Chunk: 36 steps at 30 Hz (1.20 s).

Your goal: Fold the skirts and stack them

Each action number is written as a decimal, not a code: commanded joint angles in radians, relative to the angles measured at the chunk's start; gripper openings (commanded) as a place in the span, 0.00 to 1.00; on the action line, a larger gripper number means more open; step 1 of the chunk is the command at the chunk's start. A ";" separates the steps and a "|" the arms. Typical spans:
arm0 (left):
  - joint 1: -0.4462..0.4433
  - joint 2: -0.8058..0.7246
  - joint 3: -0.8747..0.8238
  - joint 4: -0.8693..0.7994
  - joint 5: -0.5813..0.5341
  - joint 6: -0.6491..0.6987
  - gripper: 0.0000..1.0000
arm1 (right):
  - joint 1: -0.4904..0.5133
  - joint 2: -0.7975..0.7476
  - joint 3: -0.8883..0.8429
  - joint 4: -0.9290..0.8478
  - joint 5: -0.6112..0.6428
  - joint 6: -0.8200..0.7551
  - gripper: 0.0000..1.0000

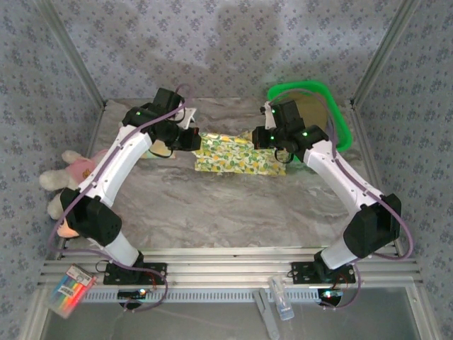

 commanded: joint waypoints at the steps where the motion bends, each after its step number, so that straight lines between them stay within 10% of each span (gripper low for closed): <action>1: 0.031 -0.072 0.015 0.001 -0.025 -0.013 0.00 | -0.009 -0.031 0.009 0.004 0.023 -0.029 0.00; 16: 0.087 -0.032 0.365 -0.051 -0.224 0.241 0.00 | -0.037 0.216 0.399 0.115 -0.036 -0.136 0.00; 23: -0.115 -0.246 -0.088 0.158 -0.468 0.353 0.01 | 0.034 0.038 0.022 0.291 0.055 -0.206 0.00; 25: -0.217 -0.337 -0.312 0.248 -0.538 0.319 0.11 | 0.080 -0.053 -0.208 0.358 0.118 -0.230 0.09; 31: -0.431 -0.497 -0.655 0.284 -0.552 0.062 0.91 | 0.158 -0.299 -0.685 0.322 0.216 -0.073 0.81; 36: -0.414 -0.563 -0.724 0.300 -0.589 -0.174 1.00 | 0.160 -0.371 -0.682 0.248 0.280 0.004 0.92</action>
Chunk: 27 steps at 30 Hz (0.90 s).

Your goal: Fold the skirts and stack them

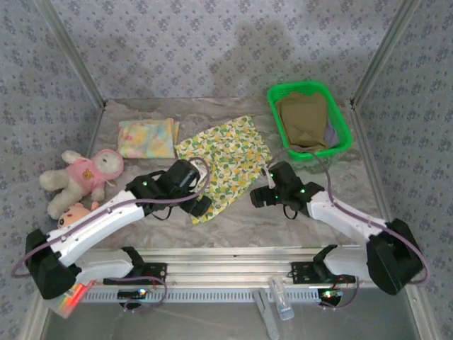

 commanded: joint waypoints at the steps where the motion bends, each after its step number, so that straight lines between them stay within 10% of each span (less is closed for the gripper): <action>1: 0.038 -0.055 -0.033 0.066 -0.055 -0.237 1.00 | 0.003 -0.029 0.071 -0.002 0.100 0.088 0.92; 14: 0.294 -0.061 -0.316 0.169 0.268 -0.816 1.00 | 0.084 0.493 0.565 -0.128 0.134 0.264 0.99; 27: 0.358 -0.176 -0.371 0.064 0.235 -0.798 1.00 | 0.173 1.138 1.299 -0.380 0.426 0.337 0.67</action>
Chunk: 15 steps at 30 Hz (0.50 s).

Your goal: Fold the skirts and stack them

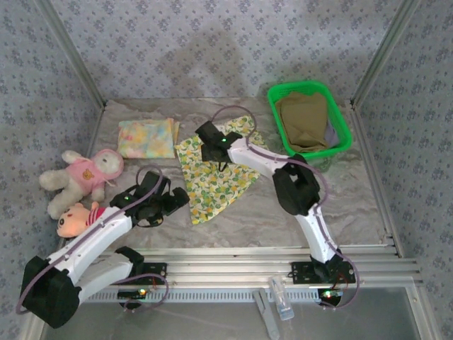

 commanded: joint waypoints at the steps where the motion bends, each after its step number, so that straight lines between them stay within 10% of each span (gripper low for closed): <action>1: 0.018 -0.023 0.000 -0.066 0.006 0.009 1.00 | 0.008 0.084 0.114 -0.120 0.129 0.040 0.65; 9: 0.072 -0.047 -0.034 -0.057 0.043 0.037 1.00 | 0.026 0.205 0.207 -0.156 0.145 0.030 0.49; 15: 0.099 -0.038 -0.045 -0.041 0.069 0.054 1.00 | 0.031 0.200 0.222 -0.174 0.169 0.021 0.11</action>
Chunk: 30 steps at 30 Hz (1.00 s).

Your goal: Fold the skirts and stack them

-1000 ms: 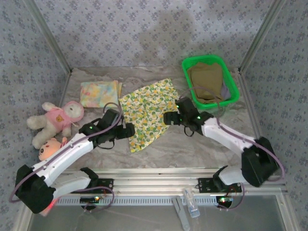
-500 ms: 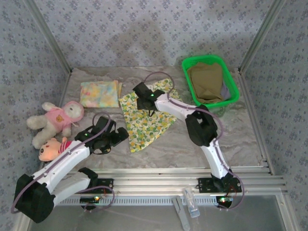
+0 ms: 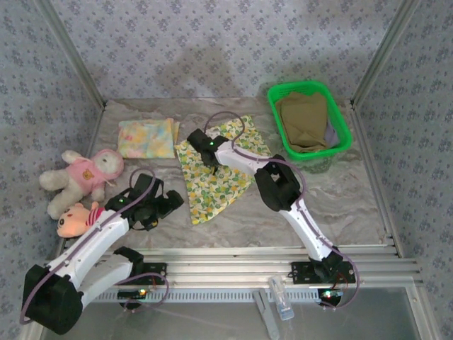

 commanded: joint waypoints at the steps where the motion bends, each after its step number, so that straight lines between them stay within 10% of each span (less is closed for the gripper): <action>1: 0.012 0.000 -0.004 -0.009 0.028 0.026 1.00 | 0.012 -0.013 0.034 -0.050 0.052 -0.004 0.07; 8: 0.018 0.068 0.027 0.026 0.064 0.059 1.00 | 0.021 -0.206 -0.124 -0.025 0.078 0.057 0.00; 18: 0.005 0.150 0.089 0.044 0.143 0.118 1.00 | 0.014 -0.856 -0.873 0.143 0.077 0.281 0.00; 30: -0.284 0.242 0.070 0.063 0.097 -0.044 0.96 | -0.030 -1.332 -1.500 0.151 0.021 0.567 0.00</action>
